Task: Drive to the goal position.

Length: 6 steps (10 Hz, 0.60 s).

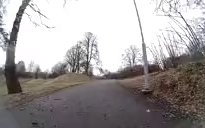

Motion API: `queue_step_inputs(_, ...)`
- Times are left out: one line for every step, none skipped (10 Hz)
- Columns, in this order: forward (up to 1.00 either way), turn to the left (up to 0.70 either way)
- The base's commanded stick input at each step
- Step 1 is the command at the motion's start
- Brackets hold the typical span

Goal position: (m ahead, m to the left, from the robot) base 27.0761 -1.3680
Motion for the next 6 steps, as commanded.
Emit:
queue_step_inputs(1.00,0.40)
queue_step_inputs(1.00,0.38)
queue_step_inputs(1.00,0.27)
queue_step_inputs(1.00,0.00)
queue_step_inputs(1.00,0.00)
queue_step_inputs(1.00,0.00)
